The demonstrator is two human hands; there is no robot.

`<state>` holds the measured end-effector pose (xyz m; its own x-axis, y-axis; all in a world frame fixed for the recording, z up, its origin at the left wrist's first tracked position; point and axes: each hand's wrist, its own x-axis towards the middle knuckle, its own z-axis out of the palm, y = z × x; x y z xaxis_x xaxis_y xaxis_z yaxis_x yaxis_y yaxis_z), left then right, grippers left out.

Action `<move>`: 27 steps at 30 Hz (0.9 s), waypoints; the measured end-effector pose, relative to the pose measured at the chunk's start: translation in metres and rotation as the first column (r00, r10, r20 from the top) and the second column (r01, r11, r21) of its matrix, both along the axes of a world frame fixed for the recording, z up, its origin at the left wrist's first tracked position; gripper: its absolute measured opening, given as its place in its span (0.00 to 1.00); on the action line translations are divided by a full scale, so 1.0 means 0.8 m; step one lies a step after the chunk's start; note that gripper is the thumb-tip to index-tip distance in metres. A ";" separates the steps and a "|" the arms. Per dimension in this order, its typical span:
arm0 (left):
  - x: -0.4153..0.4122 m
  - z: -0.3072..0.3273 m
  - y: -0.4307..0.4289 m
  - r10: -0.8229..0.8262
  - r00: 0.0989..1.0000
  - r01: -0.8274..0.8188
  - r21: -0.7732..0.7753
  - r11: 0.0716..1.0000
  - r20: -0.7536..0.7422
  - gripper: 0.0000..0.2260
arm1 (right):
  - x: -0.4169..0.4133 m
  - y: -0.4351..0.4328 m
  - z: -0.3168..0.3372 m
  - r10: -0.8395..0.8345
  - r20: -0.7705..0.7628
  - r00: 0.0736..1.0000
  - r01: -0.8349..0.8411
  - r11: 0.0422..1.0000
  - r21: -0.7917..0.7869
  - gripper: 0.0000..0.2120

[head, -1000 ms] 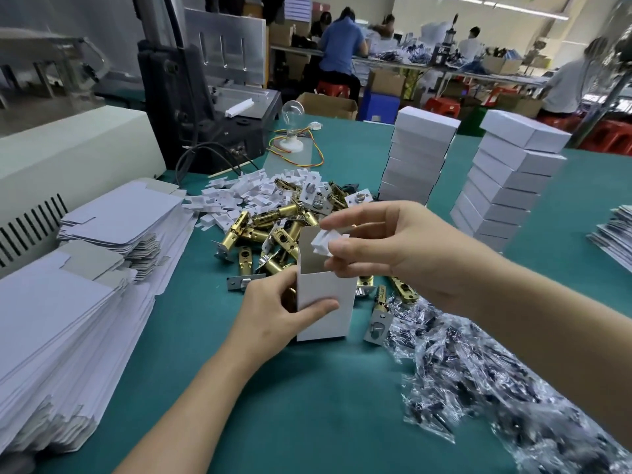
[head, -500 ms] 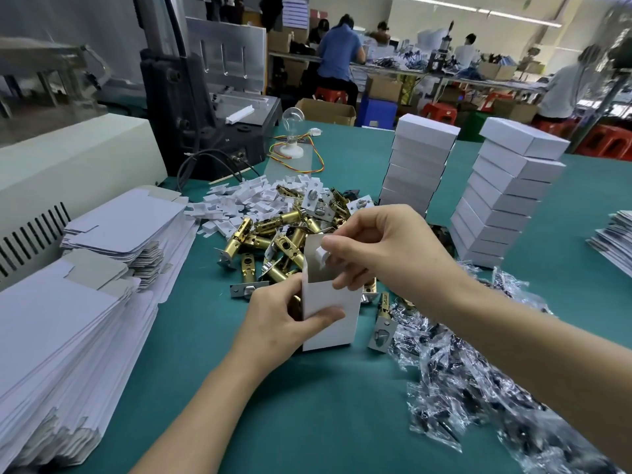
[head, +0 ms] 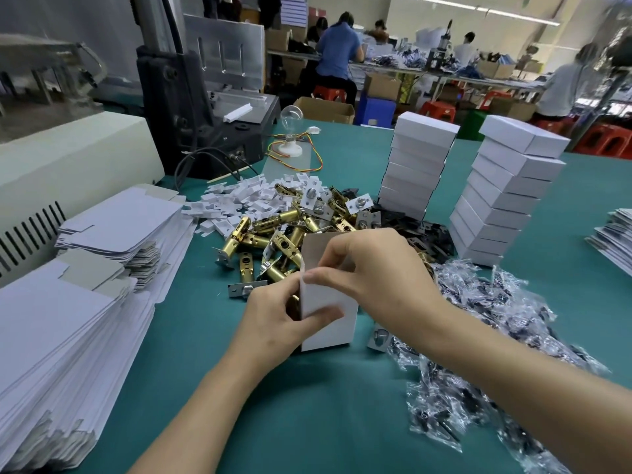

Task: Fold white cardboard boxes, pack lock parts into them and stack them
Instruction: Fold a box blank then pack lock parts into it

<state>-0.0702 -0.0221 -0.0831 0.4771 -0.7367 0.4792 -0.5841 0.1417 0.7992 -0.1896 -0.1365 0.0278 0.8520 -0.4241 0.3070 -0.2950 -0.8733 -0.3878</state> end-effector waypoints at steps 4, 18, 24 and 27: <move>0.002 -0.005 -0.001 -0.008 1.000 0.008 0.015 1.000 -0.018 0.11 | -0.001 -0.005 0.011 0.078 -0.080 0.994 -0.082 0.995 -0.053 0.11; 0.002 -0.001 0.000 -0.018 0.997 0.018 0.008 1.000 -0.074 0.21 | -0.017 -0.163 0.017 -0.362 0.059 0.930 0.362 0.932 0.015 0.13; 0.001 0.001 -0.001 -0.053 0.996 0.053 0.001 0.999 -0.073 0.20 | -0.012 -0.252 -0.037 -0.475 -0.459 0.751 0.440 0.878 -0.190 0.19; 0.002 0.000 -0.001 -0.053 0.997 0.053 0.002 0.999 -0.062 0.19 | -0.003 -0.264 -0.046 -0.477 -0.518 0.710 0.436 0.876 -0.209 0.18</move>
